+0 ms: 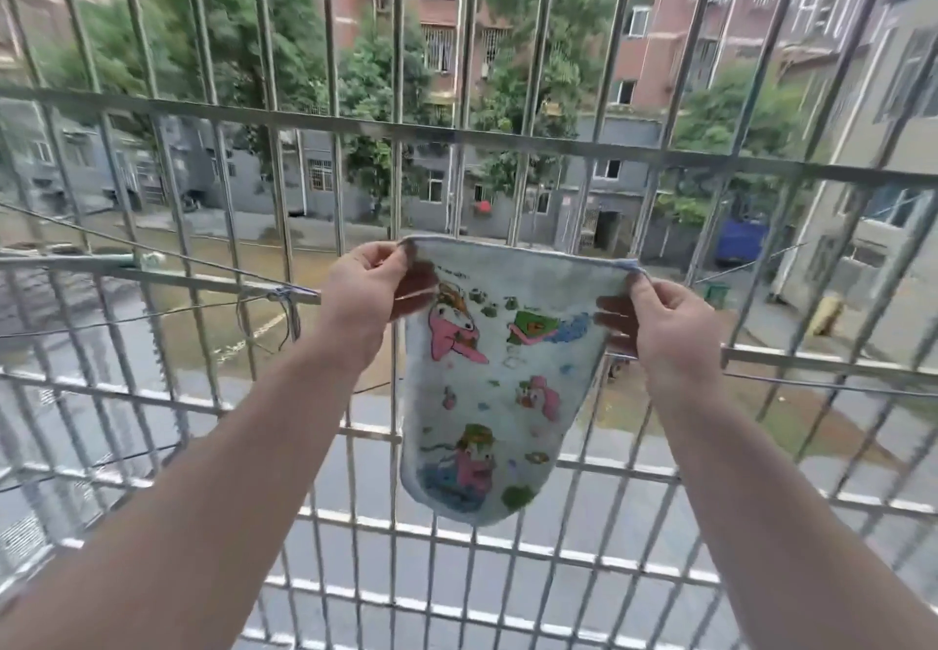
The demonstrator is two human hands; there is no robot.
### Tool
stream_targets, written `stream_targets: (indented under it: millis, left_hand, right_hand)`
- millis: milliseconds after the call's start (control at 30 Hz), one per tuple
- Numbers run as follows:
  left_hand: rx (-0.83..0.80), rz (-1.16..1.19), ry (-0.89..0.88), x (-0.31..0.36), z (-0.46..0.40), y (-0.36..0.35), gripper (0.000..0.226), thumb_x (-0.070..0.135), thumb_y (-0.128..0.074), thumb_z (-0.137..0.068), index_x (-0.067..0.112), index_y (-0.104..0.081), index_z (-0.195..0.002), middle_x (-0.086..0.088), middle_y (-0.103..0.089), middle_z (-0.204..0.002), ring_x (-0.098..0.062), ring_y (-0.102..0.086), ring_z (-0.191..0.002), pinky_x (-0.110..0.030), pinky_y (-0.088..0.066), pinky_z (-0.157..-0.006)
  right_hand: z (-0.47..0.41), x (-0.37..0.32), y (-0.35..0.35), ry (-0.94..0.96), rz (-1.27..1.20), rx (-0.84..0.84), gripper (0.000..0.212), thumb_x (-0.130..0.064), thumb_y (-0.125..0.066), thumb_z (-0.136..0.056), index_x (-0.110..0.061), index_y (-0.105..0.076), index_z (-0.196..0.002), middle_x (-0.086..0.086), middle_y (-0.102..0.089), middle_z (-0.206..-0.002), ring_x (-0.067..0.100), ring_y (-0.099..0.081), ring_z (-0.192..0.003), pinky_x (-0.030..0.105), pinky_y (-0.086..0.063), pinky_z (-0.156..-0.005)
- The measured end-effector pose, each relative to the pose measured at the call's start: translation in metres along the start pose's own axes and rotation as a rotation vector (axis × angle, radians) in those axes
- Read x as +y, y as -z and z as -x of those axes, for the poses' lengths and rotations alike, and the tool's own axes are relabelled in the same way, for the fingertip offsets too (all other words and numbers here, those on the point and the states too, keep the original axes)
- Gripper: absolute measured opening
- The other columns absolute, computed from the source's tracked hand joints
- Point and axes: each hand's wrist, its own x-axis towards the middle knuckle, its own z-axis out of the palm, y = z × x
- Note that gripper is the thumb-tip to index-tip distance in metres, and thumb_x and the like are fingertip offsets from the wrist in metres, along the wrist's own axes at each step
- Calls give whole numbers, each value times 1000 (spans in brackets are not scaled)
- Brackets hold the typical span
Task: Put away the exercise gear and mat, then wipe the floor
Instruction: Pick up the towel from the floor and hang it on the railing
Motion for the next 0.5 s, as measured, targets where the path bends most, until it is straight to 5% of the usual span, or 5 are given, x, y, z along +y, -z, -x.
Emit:
stream_targets:
  millis: [167,367,500]
  left_hand:
    - [-54,-7,-77,-5,-37,-16,15,16,-56,-98,3,-60,-94,-11,-72,-75,-24,-71,-67,-37,-59,-60]
    - [-204,-220,-217,-11,-97,-25,16,16,-67,-91,13,-59,-105,-7,-73,-101,-21,-70,-95,-28,-55,-79]
    - [-407,-609,-326,-38,-120,-18,43,0,-57,-92,23,-46,-126,4,-61,-124,-8,-57,-119,-27,-47,-102]
  right_hand:
    - [-31,7,-16,10,-120,84,19,-30,-60,-97,-17,-68,-86,6,-77,-82,24,-75,-75,35,-57,-61]
    - [-75,24,-38,15,-141,62,23,-14,-51,-99,-23,-72,-97,1,-75,-97,17,-71,-94,42,-57,-89]
    - [-92,48,-52,5,38,-80,60,-9,-48,-80,-52,-55,-122,-5,-54,-137,20,-53,-124,50,-46,-104]
